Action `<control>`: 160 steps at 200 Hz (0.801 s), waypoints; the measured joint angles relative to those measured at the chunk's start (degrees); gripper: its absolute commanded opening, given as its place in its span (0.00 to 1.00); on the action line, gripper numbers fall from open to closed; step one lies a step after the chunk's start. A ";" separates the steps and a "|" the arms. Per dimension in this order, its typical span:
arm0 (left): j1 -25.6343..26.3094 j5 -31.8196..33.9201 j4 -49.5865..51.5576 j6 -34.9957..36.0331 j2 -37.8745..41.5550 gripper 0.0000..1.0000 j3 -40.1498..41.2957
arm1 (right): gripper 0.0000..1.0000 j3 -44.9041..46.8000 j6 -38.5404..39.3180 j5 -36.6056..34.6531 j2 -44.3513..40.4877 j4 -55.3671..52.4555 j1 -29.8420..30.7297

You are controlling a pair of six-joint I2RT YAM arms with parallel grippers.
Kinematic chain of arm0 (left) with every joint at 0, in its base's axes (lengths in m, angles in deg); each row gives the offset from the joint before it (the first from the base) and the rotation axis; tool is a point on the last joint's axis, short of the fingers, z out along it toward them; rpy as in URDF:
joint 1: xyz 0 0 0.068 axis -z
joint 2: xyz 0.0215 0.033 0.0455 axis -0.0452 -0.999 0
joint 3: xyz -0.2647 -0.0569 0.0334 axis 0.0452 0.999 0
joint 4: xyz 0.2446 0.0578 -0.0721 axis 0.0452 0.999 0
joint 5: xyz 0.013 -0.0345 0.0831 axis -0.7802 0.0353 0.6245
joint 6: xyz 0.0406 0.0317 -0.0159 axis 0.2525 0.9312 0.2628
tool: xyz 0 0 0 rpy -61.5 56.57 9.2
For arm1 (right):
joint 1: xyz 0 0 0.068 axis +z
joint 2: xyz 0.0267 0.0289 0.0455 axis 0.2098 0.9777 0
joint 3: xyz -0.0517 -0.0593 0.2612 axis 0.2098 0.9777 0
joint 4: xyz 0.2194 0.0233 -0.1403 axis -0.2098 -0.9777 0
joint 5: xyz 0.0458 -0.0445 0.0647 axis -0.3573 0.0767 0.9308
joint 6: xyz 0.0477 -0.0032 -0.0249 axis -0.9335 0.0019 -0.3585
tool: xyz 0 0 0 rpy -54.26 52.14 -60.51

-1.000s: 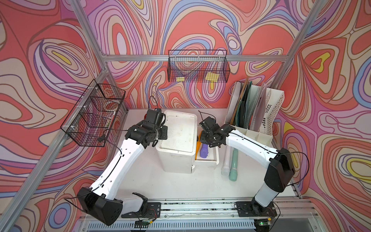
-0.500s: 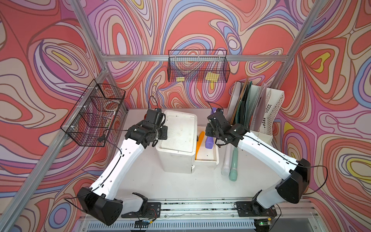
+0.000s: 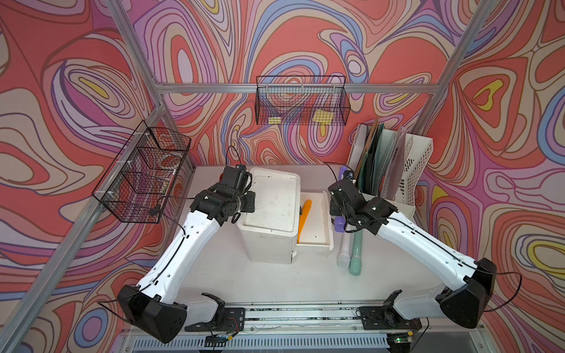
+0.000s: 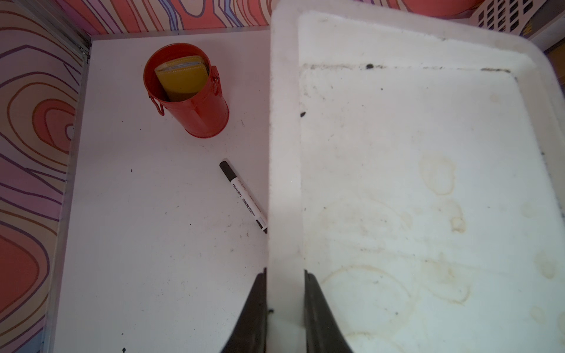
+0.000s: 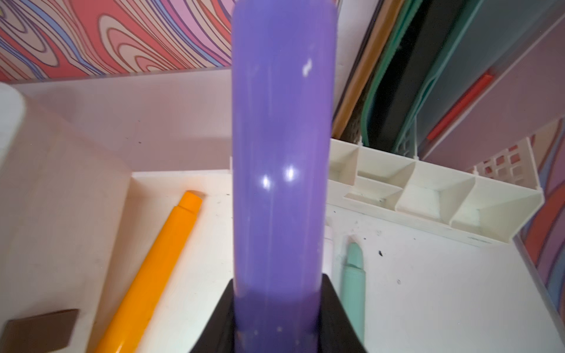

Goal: Take the microphone out of the drawer
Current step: Pick up the microphone from the drawer, then place the microphone at the center of the board.

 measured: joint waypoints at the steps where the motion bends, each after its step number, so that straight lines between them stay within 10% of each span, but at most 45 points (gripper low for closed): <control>1: 0.00 0.00 0.00 0.00 0.00 0.00 0.00 | 0.08 0.28 0.00 0.00 -0.13 -0.11 -0.11; 160: 0.00 -0.04 0.00 0.00 0.00 0.00 0.00 | 0.07 25.86 -2.38 14.43 -10.73 -1.64 -22.43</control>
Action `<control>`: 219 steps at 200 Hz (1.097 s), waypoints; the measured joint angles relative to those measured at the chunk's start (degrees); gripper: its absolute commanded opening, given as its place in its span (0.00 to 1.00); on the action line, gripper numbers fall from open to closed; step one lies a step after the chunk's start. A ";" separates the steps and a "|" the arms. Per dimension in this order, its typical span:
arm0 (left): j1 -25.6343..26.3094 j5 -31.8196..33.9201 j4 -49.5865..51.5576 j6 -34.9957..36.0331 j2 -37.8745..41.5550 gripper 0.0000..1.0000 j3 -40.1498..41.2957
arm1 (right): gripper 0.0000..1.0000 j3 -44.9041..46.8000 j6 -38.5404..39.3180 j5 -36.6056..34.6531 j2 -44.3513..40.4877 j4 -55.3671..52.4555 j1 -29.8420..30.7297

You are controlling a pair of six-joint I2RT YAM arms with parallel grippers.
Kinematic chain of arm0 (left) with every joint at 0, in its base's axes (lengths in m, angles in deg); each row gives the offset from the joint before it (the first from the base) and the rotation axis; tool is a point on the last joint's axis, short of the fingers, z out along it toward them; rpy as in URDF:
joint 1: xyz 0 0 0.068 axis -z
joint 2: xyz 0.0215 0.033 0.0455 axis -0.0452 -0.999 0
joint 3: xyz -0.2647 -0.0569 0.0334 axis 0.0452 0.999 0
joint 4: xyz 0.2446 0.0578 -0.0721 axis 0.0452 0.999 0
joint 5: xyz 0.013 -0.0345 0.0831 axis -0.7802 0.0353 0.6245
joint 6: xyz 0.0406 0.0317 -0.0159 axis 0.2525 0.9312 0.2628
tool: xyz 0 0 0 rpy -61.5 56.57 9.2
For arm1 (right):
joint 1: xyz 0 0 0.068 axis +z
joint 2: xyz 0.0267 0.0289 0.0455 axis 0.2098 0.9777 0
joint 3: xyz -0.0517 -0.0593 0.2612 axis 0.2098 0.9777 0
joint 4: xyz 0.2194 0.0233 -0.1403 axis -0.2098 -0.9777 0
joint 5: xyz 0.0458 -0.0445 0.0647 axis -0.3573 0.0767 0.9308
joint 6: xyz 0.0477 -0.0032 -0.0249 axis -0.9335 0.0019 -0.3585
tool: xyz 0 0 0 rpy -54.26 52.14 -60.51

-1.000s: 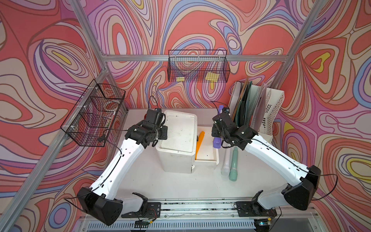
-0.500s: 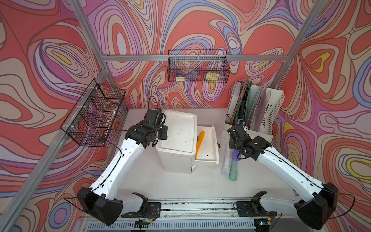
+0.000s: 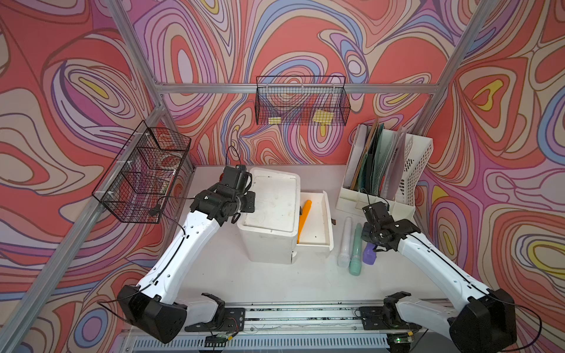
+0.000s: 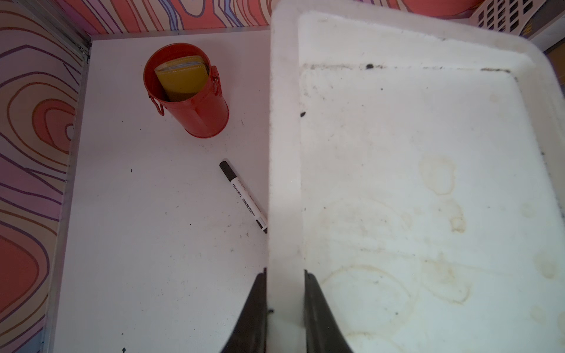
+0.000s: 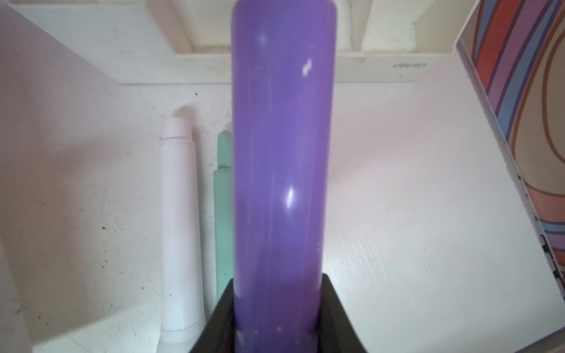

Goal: Take the microphone out of the drawer
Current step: Place the microphone at the center of the board.

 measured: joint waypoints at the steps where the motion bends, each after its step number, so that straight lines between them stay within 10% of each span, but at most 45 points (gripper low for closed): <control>1: 0.00 0.00 0.00 0.00 0.00 0.00 0.00 | 0.08 0.04 0.00 0.13 0.09 0.02 -0.09; 148: 0.00 0.07 0.00 0.02 0.00 0.00 0.00 | 0.11 1.95 6.88 12.41 15.63 4.83 -10.27; 219: 0.00 0.09 -0.02 0.02 0.02 0.00 0.04 | 0.29 0.90 7.34 13.25 19.28 4.76 -10.40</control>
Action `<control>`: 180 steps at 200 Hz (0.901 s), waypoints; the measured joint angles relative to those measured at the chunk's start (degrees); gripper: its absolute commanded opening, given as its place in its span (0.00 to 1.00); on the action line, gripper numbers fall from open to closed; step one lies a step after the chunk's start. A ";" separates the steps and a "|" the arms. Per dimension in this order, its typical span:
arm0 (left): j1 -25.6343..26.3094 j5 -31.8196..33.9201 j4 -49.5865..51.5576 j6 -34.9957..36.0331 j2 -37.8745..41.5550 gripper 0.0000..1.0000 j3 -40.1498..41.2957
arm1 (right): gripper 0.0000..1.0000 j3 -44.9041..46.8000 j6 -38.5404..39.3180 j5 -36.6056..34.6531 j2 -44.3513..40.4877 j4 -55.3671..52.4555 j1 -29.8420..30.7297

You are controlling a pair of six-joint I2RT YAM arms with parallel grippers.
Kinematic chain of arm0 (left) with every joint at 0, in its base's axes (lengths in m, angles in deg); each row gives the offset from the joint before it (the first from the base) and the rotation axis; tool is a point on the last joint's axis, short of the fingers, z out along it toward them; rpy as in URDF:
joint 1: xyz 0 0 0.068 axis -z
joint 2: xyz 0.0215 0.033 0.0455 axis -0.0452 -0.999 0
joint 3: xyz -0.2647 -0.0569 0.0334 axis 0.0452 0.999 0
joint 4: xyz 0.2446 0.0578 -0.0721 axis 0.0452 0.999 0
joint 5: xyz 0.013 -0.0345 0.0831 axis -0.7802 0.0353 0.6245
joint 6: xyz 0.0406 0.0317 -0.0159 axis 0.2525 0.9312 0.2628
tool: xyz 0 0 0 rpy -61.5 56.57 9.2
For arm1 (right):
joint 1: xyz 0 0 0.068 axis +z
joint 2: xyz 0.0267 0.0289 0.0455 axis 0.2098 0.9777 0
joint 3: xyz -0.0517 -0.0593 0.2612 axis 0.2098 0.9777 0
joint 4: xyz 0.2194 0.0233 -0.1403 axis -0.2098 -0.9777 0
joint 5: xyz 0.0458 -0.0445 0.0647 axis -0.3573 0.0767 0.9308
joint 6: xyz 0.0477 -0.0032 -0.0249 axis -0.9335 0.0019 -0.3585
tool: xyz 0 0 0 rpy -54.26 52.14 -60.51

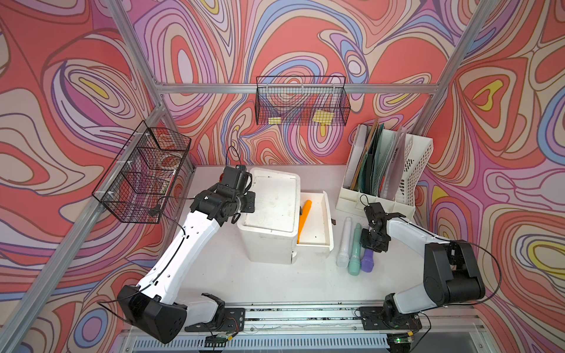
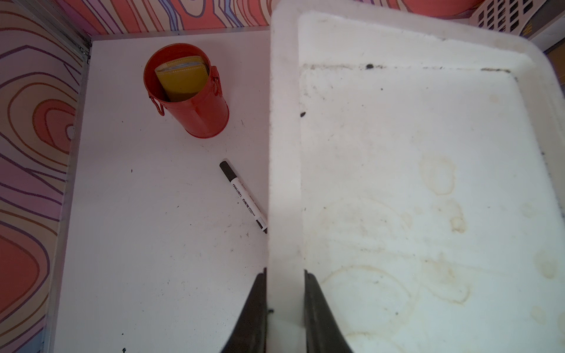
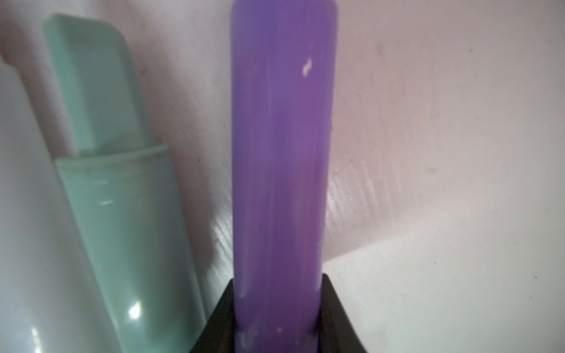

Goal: Take the microphone out of the drawer
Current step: Place the microphone at the center of the board.

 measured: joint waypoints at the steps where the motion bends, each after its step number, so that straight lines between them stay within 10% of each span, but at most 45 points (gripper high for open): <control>1: 0.00 0.00 0.00 0.00 0.00 0.00 0.00 | 0.29 0.00 0.02 0.02 0.00 0.00 0.00; 180: 0.00 0.13 -0.31 0.00 0.31 0.00 0.35 | 0.47 -0.07 0.02 0.46 0.24 -1.07 0.00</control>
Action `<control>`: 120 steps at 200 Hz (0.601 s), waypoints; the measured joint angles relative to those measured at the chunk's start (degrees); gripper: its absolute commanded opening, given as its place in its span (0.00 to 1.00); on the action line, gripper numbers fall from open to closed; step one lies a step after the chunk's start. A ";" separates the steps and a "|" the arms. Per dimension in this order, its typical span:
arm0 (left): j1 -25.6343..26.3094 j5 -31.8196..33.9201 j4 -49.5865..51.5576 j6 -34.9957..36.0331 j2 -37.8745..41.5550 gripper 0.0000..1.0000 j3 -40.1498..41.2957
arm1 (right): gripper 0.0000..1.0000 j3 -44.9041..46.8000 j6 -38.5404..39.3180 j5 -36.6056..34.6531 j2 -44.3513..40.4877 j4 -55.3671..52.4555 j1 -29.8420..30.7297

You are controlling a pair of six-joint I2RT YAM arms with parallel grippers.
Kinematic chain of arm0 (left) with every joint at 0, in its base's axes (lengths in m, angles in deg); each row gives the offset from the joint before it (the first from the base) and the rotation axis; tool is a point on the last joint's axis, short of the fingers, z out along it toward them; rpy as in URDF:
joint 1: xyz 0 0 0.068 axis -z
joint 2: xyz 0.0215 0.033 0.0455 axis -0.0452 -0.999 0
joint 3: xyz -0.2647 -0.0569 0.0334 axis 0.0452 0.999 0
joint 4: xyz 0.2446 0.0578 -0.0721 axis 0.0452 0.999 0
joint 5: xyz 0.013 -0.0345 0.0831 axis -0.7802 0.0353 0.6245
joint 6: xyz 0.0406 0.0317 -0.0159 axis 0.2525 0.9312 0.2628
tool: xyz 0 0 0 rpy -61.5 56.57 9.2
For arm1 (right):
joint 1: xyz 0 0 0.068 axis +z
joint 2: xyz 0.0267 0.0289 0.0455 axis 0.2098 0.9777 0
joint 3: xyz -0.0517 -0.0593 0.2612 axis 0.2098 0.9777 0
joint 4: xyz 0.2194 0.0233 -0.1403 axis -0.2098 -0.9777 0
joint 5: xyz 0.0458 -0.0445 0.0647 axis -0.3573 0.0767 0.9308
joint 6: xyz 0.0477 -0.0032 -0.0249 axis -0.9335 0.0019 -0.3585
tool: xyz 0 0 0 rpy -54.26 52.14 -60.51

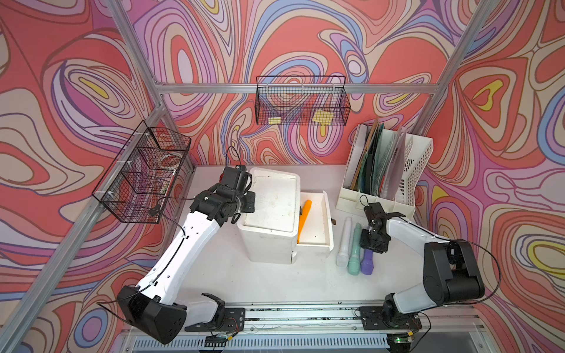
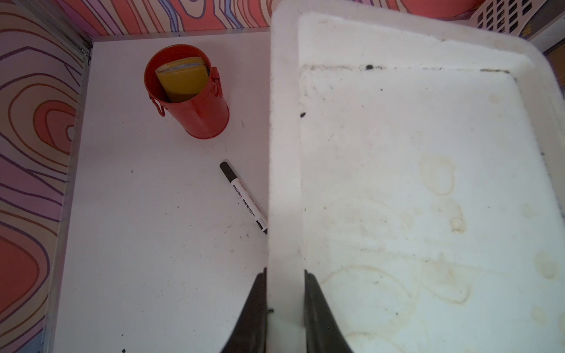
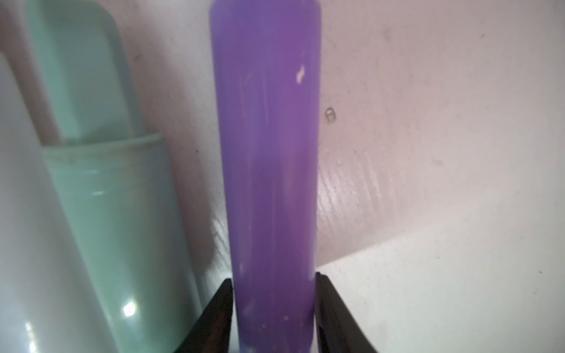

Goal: Take the microphone out of the drawer
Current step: Place the microphone at the center of the board.

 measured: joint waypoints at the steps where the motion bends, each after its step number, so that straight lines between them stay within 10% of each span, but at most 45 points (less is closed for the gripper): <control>1: 0.00 0.00 0.02 0.00 0.00 0.00 0.00 | 0.47 -0.02 0.00 0.00 0.00 0.00 0.00; 120: 0.00 0.02 -0.02 0.02 0.02 0.00 0.02 | 0.51 -16.87 -0.07 1.40 -5.40 -8.55 -0.04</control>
